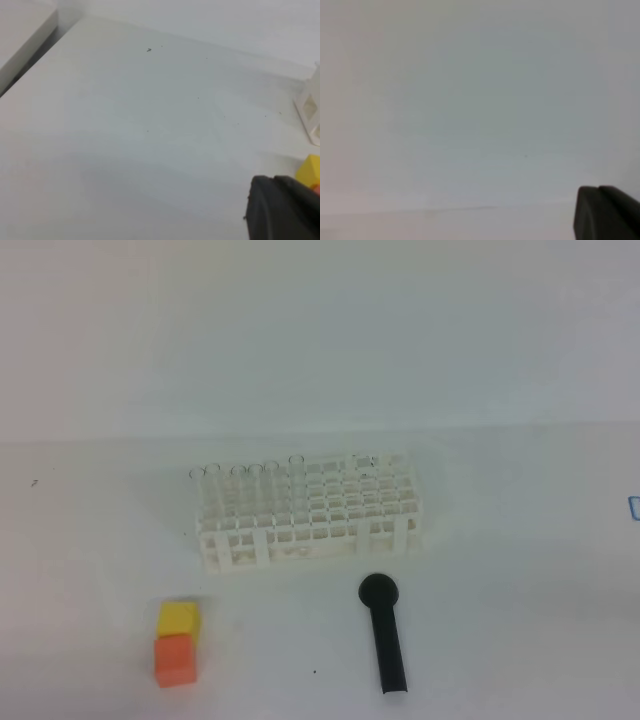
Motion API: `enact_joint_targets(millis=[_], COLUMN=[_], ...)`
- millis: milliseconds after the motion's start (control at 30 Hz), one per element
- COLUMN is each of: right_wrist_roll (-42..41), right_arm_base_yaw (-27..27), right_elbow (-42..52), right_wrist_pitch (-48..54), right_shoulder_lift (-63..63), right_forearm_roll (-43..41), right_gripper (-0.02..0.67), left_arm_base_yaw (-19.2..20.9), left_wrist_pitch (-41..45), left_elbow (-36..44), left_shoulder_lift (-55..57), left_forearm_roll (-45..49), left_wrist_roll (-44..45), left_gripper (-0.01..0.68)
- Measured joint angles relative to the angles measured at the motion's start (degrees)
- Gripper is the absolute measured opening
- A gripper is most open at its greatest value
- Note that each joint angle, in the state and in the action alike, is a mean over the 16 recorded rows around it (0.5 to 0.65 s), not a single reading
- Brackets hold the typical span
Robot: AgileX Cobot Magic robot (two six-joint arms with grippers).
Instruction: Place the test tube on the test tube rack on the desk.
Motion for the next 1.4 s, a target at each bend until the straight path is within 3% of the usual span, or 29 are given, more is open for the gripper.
enact_joint_targets(millis=[367, 533, 700, 1033, 1400], right_wrist_roll=[48.1, 62.6, 64.9, 62.1, 61.5], right_arm_base_yaw=[-0.9, -1.9, -3.0, -3.4, 0.2], right_elbow=[0.8, 1.0, 2.0, 7.9, 11.0], right_wrist_pitch=[9.8, 14.5, 16.2, 17.7, 23.5], right_shoulder_lift=[-0.8, -1.1, -2.0, -8.1, -11.5], right_forearm_roll=[-44.6, -59.5, -64.1, -64.8, -64.8], right_gripper=[-0.001, -0.001, -0.001, -0.001, -0.001], left_arm_base_yaw=[0.0, 0.0, 0.0, 0.0, 0.1], left_wrist_pitch=[0.0, 0.0, 0.0, 0.4, 1.0], left_elbow=[0.0, 0.0, 0.0, 0.0, 0.0], left_shoulder_lift=[0.1, 0.1, 0.1, 0.1, 0.1], left_forearm_roll=[0.0, 0.0, 0.0, 0.0, 0.0], left_wrist_roll=[0.0, 0.0, 0.0, 0.0, 0.0], left_gripper=[-0.001, -0.001, -0.001, -0.001, -0.001])
